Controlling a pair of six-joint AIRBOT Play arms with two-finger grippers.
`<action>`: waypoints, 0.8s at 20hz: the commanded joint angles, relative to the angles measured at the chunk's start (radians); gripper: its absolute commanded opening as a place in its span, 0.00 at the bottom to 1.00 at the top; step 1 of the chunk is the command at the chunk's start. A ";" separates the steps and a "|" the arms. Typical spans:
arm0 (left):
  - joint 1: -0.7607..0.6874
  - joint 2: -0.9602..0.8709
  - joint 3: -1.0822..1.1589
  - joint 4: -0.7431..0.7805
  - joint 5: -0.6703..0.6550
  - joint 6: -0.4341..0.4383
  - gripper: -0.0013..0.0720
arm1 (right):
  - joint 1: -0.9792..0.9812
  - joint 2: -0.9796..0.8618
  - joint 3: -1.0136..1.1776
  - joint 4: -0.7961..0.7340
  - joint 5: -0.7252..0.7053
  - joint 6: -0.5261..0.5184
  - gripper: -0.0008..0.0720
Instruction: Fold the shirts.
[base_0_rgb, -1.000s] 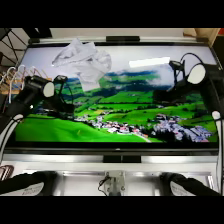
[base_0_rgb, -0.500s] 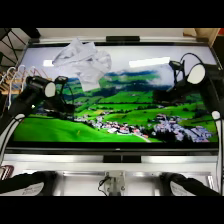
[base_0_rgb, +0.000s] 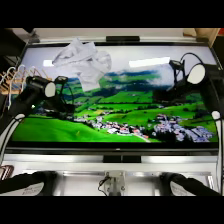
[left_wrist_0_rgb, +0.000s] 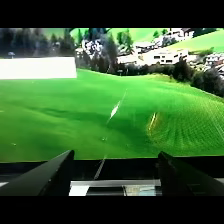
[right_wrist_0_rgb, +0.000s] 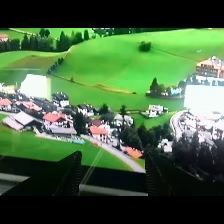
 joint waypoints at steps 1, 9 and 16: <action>-0.002 -0.001 0.000 -0.013 0.035 -0.062 0.89 | 0.000 0.000 0.000 0.000 -0.117 0.001 0.71; 0.003 -0.076 0.000 -0.016 0.354 -0.063 0.89 | 0.000 0.000 0.000 0.000 -0.188 0.000 0.71; 0.084 -0.257 0.166 -0.054 0.578 -0.063 0.75 | 0.001 0.000 0.000 0.008 -0.201 0.001 0.71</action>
